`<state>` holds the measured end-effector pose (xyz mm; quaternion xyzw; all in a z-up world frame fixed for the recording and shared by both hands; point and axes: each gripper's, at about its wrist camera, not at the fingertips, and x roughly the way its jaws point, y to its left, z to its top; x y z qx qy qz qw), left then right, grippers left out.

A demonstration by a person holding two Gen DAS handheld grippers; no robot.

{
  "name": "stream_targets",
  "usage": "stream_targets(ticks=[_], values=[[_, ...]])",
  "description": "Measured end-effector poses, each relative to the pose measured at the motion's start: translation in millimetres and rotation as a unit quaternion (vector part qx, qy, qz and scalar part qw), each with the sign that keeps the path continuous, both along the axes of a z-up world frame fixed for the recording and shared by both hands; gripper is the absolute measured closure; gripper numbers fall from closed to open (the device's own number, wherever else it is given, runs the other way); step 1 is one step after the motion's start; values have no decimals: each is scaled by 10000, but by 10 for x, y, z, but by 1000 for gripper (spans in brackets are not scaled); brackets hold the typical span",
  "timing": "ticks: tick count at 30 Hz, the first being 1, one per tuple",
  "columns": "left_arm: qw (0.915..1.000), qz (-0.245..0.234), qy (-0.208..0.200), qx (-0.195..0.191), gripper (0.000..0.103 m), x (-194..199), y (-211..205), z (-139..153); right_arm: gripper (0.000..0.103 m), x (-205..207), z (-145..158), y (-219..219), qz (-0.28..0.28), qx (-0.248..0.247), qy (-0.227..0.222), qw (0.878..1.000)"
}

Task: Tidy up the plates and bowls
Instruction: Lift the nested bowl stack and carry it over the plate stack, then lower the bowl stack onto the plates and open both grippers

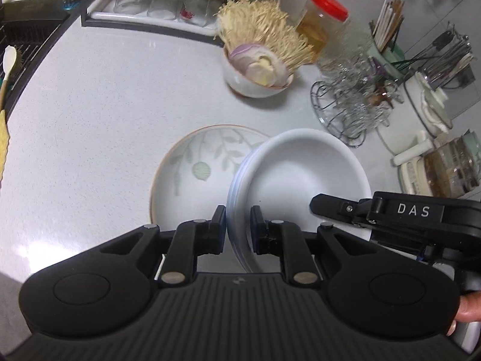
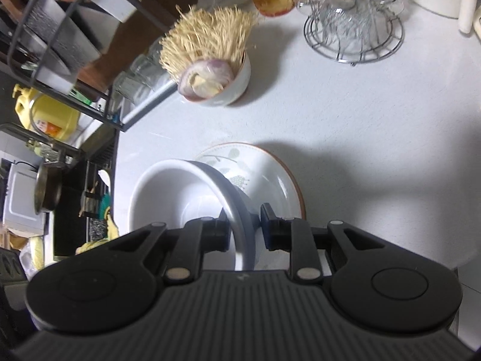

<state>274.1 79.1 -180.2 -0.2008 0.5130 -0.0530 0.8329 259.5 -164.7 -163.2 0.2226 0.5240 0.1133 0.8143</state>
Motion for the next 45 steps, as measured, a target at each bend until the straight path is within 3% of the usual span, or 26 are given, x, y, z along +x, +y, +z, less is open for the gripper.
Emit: stream_targets(ticks=[7,20,26,31,34,37,45], values=[[9997,58,208,-133,85,124,167,-286,79,94,-220,176,-2,-214,134,9997],[9992,-40,352,-185,85,197,241,-486,79,135,-405,290,-116,-431,181,9988],[9991,-182,369,-65,84,239,241,-453,79,133,-390,288,-151,-484,106,9987],[9991,-309,286,87,72,245,276,-364,78,90,-312,305,-261,-501,-71,9984],[9989,-406,219,71,72,254,311,-314,62,54,-255,315,-314,-489,-162,9982],[9986,-492,152,148,71,243,340,-262,62,-18,-175,333,-415,-760,-323,9957],[9984,-516,-139,198,72,76,415,21,62,-294,28,246,-577,-637,-556,9947]])
